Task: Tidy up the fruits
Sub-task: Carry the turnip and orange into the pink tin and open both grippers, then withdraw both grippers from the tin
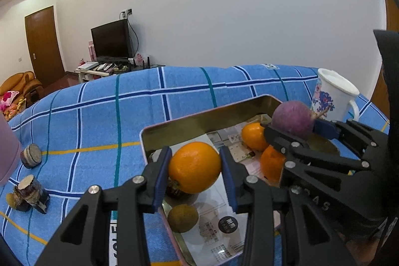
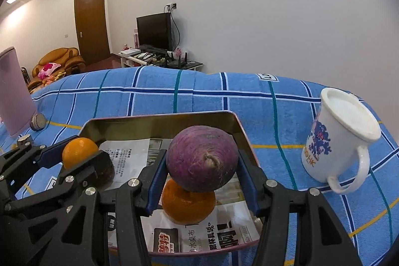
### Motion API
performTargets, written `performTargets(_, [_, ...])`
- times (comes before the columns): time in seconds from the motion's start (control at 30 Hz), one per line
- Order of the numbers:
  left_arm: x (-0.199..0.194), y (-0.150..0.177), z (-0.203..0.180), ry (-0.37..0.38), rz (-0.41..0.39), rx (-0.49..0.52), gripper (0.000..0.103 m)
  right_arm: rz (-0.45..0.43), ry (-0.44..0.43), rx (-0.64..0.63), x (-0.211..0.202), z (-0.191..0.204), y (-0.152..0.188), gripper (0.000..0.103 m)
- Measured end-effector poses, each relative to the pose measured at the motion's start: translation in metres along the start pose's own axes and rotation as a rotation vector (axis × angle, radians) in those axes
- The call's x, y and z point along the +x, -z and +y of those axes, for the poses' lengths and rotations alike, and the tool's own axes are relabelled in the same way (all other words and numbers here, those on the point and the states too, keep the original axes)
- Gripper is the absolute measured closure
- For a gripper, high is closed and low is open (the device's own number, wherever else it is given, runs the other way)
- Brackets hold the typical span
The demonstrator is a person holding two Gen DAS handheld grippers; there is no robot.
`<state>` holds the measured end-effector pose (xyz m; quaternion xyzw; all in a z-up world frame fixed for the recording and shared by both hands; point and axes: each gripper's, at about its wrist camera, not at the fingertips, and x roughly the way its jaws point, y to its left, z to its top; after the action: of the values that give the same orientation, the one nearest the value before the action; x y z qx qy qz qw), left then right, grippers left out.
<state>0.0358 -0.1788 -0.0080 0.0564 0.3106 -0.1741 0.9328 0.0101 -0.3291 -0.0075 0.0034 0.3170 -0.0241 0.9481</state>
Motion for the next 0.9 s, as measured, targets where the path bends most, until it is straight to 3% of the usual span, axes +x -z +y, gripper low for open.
performTargets(0.13, [-0.007, 0.002, 0.002, -0.001, -0.028, -0.009, 0.06, -0.013, -0.075, 0.038, -0.002, -0.006, 0.0, 0.046])
performTargets(0.17, [-0.009, 0.002, 0.002, -0.007, -0.039, -0.004, 0.055, -0.021, -0.099, 0.056, -0.003, -0.009, -0.001, 0.046])
performTargets(0.2, [-0.011, 0.002, 0.001, -0.018, -0.049, 0.003, 0.049, -0.024, -0.117, 0.073, -0.004, -0.011, -0.001, 0.046])
performTargets(0.27, [-0.015, 0.003, -0.001, -0.037, -0.069, 0.016, 0.017, -0.028, -0.179, 0.129, -0.002, -0.018, -0.003, 0.037])
performTargets(0.33, [-0.02, 0.004, -0.004, -0.063, -0.1, 0.029, 0.009, -0.029, -0.243, 0.188, -0.002, -0.023, -0.003, 0.031])
performTargets(0.57, [-0.03, 0.006, -0.003, -0.113, -0.149, 0.05, 0.0, -0.077, -0.371, 0.317, -0.007, -0.039, -0.004, 0.031])
performTargets(0.7, [-0.036, 0.008, 0.005, -0.132, -0.172, 0.028, 0.0, -0.122, -0.279, 0.293, -0.016, -0.037, -0.003, 0.031])
performTargets(0.9, [-0.046, 0.007, 0.034, -0.227, -0.218, -0.028, 0.0, -0.275, -0.047, 0.222, -0.046, -0.032, -0.001, 0.031])
